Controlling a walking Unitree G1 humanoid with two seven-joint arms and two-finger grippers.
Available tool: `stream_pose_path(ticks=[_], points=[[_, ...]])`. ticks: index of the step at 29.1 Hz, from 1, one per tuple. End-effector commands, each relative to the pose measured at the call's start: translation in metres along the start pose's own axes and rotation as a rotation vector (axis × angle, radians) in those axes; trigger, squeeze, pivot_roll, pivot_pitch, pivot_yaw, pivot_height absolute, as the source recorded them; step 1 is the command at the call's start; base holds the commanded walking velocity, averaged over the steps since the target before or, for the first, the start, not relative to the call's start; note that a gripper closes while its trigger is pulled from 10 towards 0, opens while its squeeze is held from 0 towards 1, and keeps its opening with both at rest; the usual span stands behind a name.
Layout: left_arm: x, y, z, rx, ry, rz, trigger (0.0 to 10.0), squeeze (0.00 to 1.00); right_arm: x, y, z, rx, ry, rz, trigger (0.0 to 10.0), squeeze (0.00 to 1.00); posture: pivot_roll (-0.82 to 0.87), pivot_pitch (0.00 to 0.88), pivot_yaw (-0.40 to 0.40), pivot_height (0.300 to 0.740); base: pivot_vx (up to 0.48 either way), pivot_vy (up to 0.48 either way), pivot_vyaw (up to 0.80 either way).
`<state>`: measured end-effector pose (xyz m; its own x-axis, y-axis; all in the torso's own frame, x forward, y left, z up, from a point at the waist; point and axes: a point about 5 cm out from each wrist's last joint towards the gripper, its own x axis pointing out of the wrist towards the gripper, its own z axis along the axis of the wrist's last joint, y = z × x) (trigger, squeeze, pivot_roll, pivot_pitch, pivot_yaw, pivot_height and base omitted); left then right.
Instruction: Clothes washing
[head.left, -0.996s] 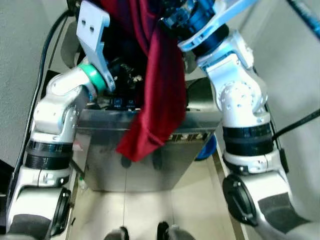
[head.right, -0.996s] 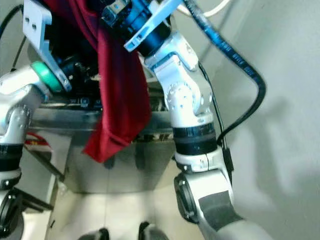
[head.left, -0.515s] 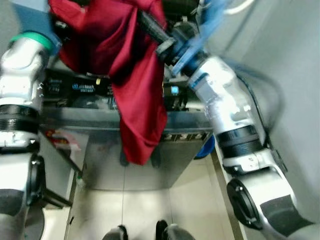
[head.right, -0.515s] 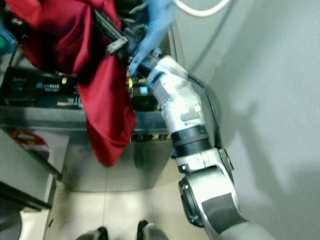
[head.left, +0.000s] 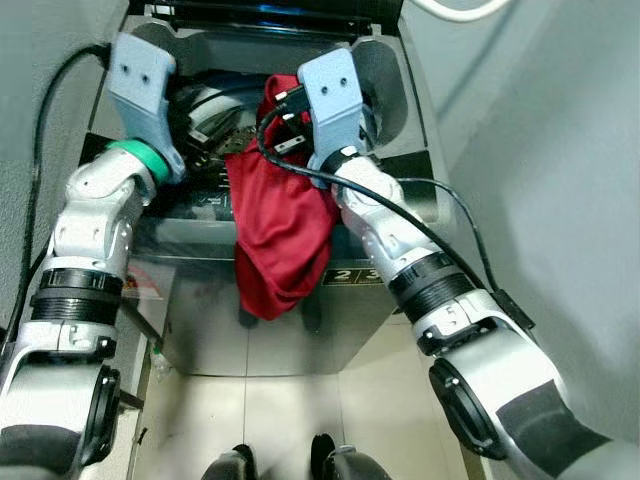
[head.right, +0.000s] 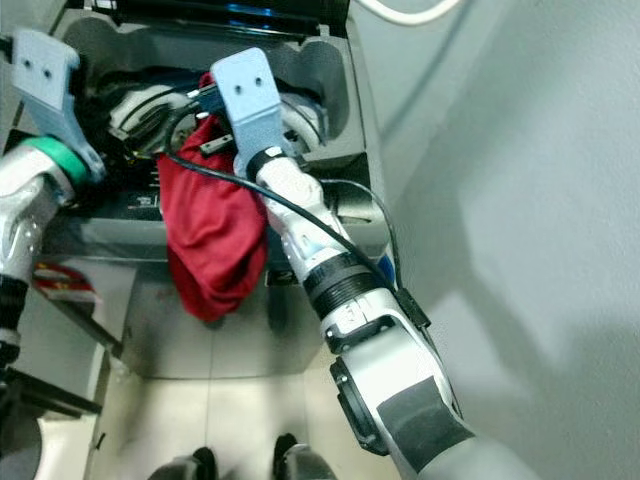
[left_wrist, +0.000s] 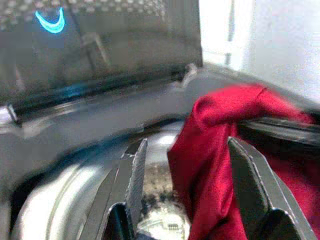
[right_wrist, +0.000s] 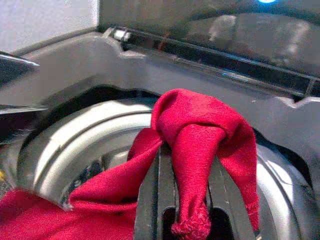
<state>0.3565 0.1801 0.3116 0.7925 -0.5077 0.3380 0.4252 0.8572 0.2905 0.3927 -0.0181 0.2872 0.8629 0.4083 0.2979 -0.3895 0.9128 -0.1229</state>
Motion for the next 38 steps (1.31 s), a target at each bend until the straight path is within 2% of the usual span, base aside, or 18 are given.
stream_pose_path(ticks=[1,3,4,6,11,12,15,17,18,20,21,23,25,28,31,32,34,38], points=[[0.0,-0.009,0.002,-0.002,-0.004,-0.05,10.0,0.0,0.002,0.0,0.008,0.029,-0.04,-0.009,10.0,0.0,0.07,0.132,-0.042,0.74,0.0,0.0,0.0],[0.0,-0.009,0.002,-0.002,-0.004,-0.05,10.0,0.0,0.002,0.0,0.008,0.029,-0.04,-0.009,10.0,0.0,0.07,0.132,-0.042,0.74,0.0,0.0,0.0],[-0.003,-0.02,0.006,0.032,-0.026,-0.063,10.0,0.0,0.003,-0.003,0.011,0.06,-0.075,-0.035,10.0,1.0,0.07,0.131,-0.04,0.74,0.0,0.0,0.0],[-0.007,-0.028,0.008,0.072,-0.048,-0.036,10.0,0.0,0.003,-0.009,0.016,0.08,-0.121,-0.066,10.0,1.0,0.07,0.131,-0.039,0.74,0.0,0.0,0.0],[-0.009,-0.032,0.011,0.099,-0.066,-0.008,10.0,0.0,0.002,-0.013,0.02,0.092,-0.154,-0.091,10.0,1.0,0.07,0.131,-0.039,0.74,0.0,0.0,0.0],[-0.011,-0.034,0.013,0.113,-0.075,0.007,10.0,0.0,0.001,-0.018,0.026,0.093,-0.192,-0.081,10.0,0.0,0.07,0.132,-0.036,0.74,0.0,0.0,0.0],[-0.014,-0.034,0.016,0.115,-0.078,0.007,10.0,0.0,0.0,-0.021,0.031,0.078,-0.216,-0.039,10.0,0.0,0.07,0.133,-0.033,0.74,0.0,0.0,0.0],[-0.018,-0.035,0.019,0.111,-0.074,-0.009,10.0,0.0,-0.004,-0.023,0.036,0.024,-0.233,0.101,10.0,0.0,0.07,0.137,-0.032,0.74,0.0,0.0,0.0],[-0.018,-0.035,0.019,0.111,-0.074,-0.009,10.0,0.0,-0.004,-0.023,0.036,0.024,-0.233,0.101,10.0,0.0,0.07,0.137,-0.032,0.74,0.0,0.0,0.0],[-0.028,-0.045,0.024,0.101,-0.05,-0.094,10.0,0.0,-0.02,-0.023,0.033,-0.097,-0.229,0.326,10.0,0.0,0.06,0.145,-0.034,0.74,0.0,0.0,0.0],[-0.028,-0.045,0.024,0.101,-0.05,-0.094,10.0,0.0,-0.02,-0.023,0.033,-0.097,-0.229,0.326,10.0,0.0,0.06,0.145,-0.034,0.74,0.0,0.0,0.0],[-0.039,-0.053,0.029,0.092,-0.024,-0.161,10.0,0.0,-0.036,-0.028,0.024,-0.184,-0.203,0.464,10.0,0.0,0.06,0.145,-0.034,0.74,0.0,0.0,0.0],[-0.039,-0.053,0.029,0.092,-0.024,-0.161,10.0,0.0,-0.036,-0.028,0.024,-0.184,-0.203,0.464,10.0,0.0,0.06,0.145,-0.034,0.74,0.0,0.0,0.0],[-0.048,-0.056,0.031,0.095,-0.008,-0.133,10.0,0.0,-0.054,-0.035,0.012,-0.215,-0.148,0.585,10.0,0.0,0.06,0.153,-0.034,0.74,0.0,0.0,0.0],[-0.05,-0.055,0.032,0.097,-0.01,-0.109,10.0,0.0,-0.058,-0.036,0.006,-0.225,-0.124,0.618,10.0,0.0,0.06,0.154,-0.035,0.74,0.0,0.0,0.0],[-0.051,-0.052,0.035,0.093,-0.021,-0.063,10.0,0.0,-0.063,-0.034,-0.005,-0.239,-0.085,0.642,10.0,0.0,0.06,0.156,-0.037,0.74,0.0,0.0,0.0],[-0.05,-0.051,0.038,0.09,-0.032,-0.053,10.0,0.0,-0.063,-0.032,-0.01,-0.239,-0.07,0.64,10.0,0.0,0.06,0.155,-0.038,0.74,0.0,0.0,0.0],[-0.049,-0.056,0.046,0.089,-0.046,-0.084,10.0,0.0,-0.064,-0.023,-0.02,-0.209,-0.038,0.652,10.0,0.0,0.06,0.154,-0.038,0.74,0.0,0.0,0.0]])
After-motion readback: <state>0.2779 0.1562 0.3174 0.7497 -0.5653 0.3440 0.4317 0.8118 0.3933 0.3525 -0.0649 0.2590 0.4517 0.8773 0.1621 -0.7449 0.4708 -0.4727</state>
